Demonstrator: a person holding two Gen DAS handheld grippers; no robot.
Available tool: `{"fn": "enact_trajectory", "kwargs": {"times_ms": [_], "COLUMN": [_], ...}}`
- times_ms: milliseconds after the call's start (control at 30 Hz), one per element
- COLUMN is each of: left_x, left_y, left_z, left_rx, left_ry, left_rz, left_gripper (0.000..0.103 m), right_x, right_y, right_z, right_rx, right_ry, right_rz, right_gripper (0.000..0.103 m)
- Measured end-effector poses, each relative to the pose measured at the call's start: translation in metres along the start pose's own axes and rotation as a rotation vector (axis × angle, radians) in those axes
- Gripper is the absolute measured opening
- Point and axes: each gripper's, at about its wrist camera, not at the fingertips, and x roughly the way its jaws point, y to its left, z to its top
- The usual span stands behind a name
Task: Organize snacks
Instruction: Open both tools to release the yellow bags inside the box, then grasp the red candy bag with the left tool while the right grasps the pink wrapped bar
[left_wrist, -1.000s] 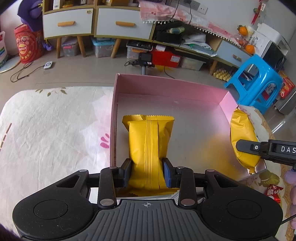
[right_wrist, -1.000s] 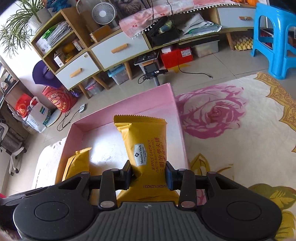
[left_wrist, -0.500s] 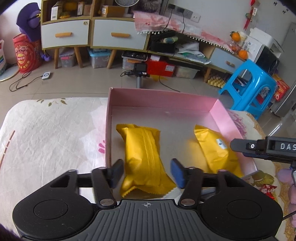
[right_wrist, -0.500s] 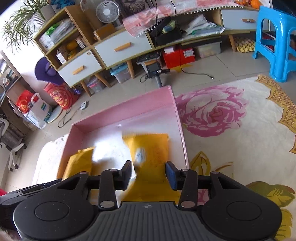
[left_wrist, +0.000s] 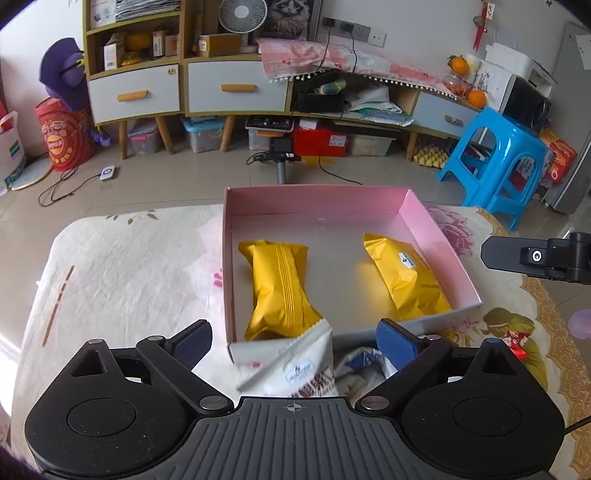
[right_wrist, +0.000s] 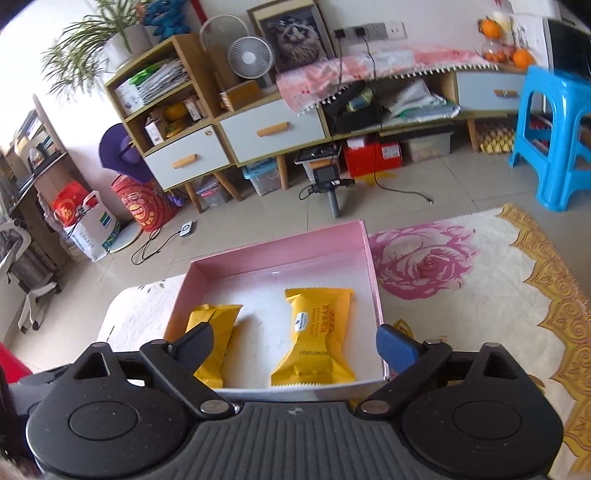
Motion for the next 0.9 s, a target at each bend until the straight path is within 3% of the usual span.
{"fn": "enact_trajectory", "kwargs": {"times_ms": [300,500,700,900], "left_x": [-0.031,-0.041,-0.045,-0.043], "left_y": [0.003,0.003,-0.007,-0.018], "left_z": [-0.027,-0.056,-0.083,-0.113], "left_rx": [-0.064,-0.059,-0.006,0.017], "left_ry": [0.016,-0.009,0.03,0.078], "left_rz": [0.001,0.005,-0.054,-0.106], "left_gripper": [0.099,0.099,0.099,0.099], "right_x": [-0.034,-0.047,-0.048,-0.051], "right_y": [0.013,0.004,-0.005,-0.01], "right_z": [-0.023,-0.058,-0.08,-0.101], "right_rx": [-0.097,-0.151,-0.255,-0.364], "right_ry": [-0.062,-0.133,-0.097,-0.04], "right_rz": [-0.022,-0.056,-0.05,0.01], "right_gripper": [0.095,0.096,0.096,0.096]}}
